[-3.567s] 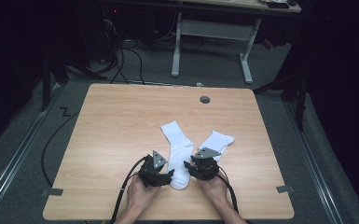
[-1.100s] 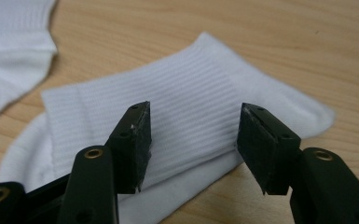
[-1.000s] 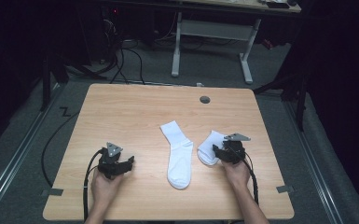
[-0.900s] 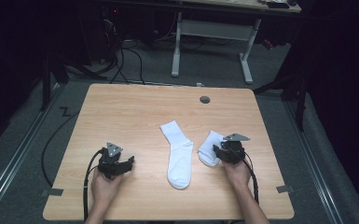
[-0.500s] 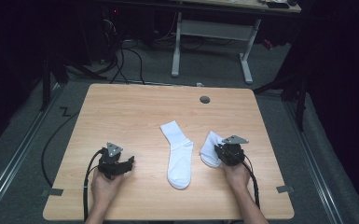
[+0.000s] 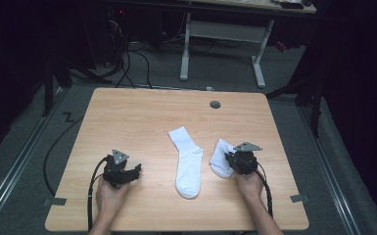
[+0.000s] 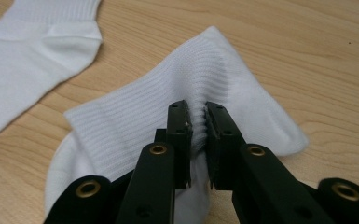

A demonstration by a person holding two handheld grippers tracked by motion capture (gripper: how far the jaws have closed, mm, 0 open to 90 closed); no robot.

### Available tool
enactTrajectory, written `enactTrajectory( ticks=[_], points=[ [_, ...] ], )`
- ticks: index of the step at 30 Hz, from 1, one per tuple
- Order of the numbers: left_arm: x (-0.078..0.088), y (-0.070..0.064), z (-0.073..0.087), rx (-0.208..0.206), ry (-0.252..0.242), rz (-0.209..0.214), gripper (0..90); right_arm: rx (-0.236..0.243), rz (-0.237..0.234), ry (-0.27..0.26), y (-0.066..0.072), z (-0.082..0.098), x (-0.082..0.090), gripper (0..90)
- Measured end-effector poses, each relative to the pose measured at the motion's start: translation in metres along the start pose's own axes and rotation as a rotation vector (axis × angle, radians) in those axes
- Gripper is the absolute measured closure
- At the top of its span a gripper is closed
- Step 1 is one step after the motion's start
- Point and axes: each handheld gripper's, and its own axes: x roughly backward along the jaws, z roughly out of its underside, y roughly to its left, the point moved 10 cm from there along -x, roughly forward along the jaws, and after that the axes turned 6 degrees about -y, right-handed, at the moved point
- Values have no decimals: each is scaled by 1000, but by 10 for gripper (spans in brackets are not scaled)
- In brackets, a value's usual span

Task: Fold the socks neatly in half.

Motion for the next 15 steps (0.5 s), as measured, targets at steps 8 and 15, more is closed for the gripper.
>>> enactTrajectory(
  ticks=[8,15],
  points=[
    [0,0,0,2,0,-2,310,16,-10,-35,3,-10,13,813],
    [0,0,0,2,0,-3,310,43,-8,-59,6,-18,23,813]
  ],
)
